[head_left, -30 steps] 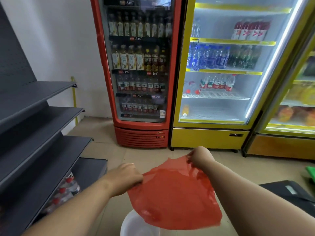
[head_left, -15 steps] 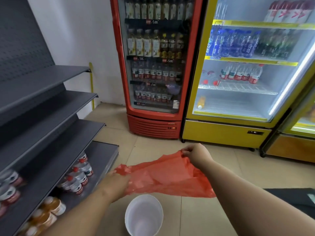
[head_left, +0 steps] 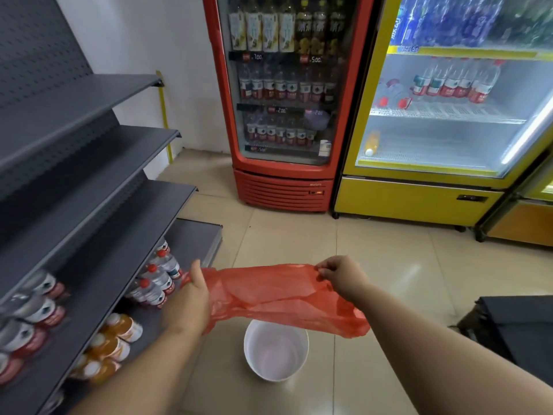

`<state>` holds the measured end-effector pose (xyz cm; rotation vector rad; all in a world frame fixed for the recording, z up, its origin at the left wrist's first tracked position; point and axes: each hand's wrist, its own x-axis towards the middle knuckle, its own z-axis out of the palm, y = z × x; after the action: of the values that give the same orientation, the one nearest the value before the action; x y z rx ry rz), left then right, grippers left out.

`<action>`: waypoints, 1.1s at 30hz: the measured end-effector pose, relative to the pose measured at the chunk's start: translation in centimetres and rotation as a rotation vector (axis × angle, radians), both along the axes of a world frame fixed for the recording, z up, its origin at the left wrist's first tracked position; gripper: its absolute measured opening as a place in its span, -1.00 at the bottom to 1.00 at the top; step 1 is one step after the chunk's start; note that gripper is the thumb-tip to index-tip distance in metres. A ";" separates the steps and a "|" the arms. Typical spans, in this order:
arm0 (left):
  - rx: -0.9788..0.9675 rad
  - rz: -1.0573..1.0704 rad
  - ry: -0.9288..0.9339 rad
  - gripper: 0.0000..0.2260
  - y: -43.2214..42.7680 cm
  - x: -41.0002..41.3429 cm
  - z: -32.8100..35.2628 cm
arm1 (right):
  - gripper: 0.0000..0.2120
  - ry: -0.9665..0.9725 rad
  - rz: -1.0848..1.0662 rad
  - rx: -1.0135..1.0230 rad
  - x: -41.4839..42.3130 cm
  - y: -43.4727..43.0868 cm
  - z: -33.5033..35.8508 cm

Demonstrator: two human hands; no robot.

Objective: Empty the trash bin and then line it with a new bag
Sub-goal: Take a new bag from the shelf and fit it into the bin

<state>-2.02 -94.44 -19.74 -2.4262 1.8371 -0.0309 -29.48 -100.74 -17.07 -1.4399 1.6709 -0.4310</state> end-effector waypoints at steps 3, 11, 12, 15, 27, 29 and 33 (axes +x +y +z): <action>0.108 0.083 0.077 -0.70 -0.2 1.3 -1.0 | -0.84 0.028 -0.016 0.014 1.1 0.5 -2.4; 0.048 0.144 0.417 -0.78 0.3 1.1 -7.9 | -0.76 0.037 -0.062 0.043 2.9 1.7 -8.1; 0.038 0.125 0.469 -0.81 0.4 0.5 -8.4 | -0.70 0.023 -0.066 0.051 3.0 1.8 -8.8; 0.040 0.080 0.747 -0.83 0.2 -1.0 -10.1 | -0.67 -0.029 -0.096 0.046 3.3 2.0 -10.9; -0.030 0.238 1.559 -0.83 0.1 -5.8 -17.5 | -0.78 -0.252 -0.338 -0.106 4.6 1.9 -19.1; -0.056 0.262 1.633 -0.84 -0.3 -6.6 -18.9 | -0.77 -0.291 -0.394 -0.153 4.9 1.6 -20.9; -0.056 0.285 1.687 -0.83 -1.0 -7.1 -22.4 | -0.78 -0.274 -0.392 -0.070 5.3 0.9 -25.9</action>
<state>-9.12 -95.40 -42.10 -2.7221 1.4875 2.5910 -24.16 -99.82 -42.98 -1.0407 1.7218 -0.8713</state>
